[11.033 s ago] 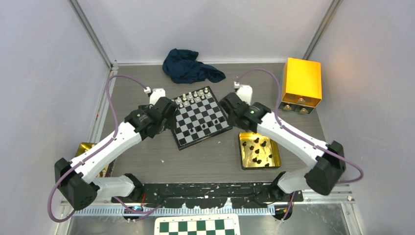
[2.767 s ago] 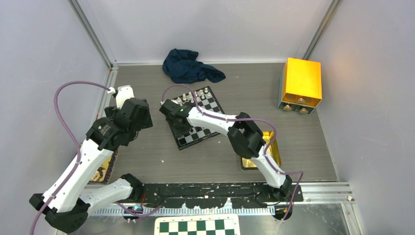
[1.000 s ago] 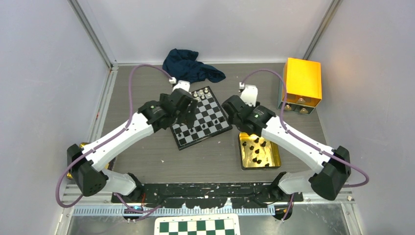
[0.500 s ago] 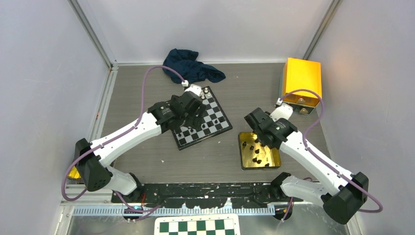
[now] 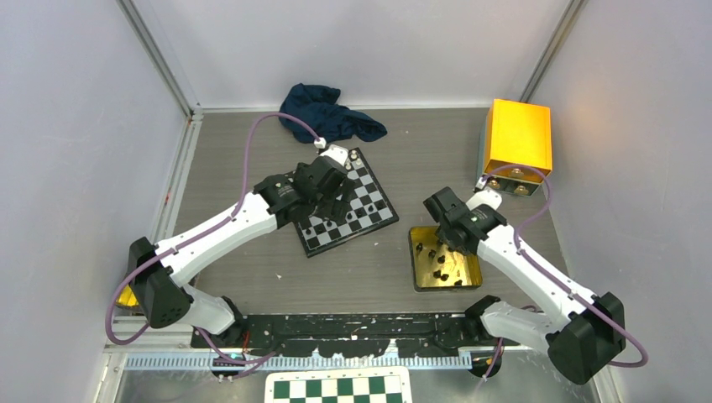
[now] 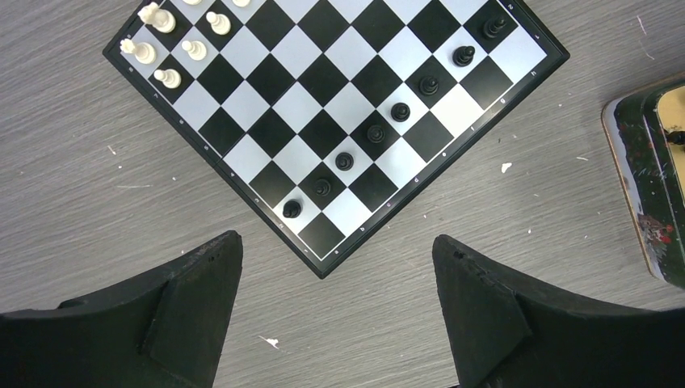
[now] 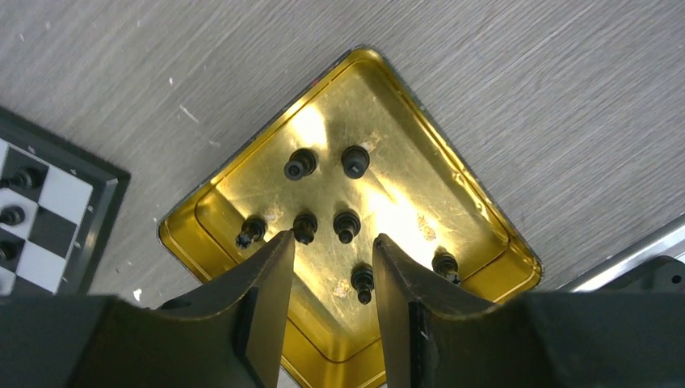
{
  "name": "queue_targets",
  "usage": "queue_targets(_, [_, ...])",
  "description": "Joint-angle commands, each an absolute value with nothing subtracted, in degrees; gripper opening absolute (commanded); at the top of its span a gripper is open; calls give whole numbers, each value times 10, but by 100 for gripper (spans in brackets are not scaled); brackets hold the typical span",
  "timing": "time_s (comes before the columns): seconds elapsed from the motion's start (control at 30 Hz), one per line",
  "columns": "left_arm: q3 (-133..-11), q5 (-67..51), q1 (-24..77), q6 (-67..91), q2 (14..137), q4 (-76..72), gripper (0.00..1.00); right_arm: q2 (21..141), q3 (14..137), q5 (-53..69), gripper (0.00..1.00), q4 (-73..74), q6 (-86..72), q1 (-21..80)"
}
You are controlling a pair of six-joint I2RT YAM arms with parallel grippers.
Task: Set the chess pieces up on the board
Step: Pick up the chess piece from the storage box.
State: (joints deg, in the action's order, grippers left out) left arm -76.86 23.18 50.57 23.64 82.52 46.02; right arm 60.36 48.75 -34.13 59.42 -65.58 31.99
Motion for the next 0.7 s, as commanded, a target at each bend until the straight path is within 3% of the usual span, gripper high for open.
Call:
queue_targets(0.0, [-781, 228, 510, 225, 823, 437, 88, 630, 505, -295, 44, 553, -602, 318])
queue_targets(0.13, [-781, 229, 509, 223, 825, 436, 88, 651, 507, -242, 37, 523, -554, 318])
queue_targets(0.67, [-777, 238, 509, 220, 829, 433, 88, 727, 500, -190, 32, 493, -479, 317])
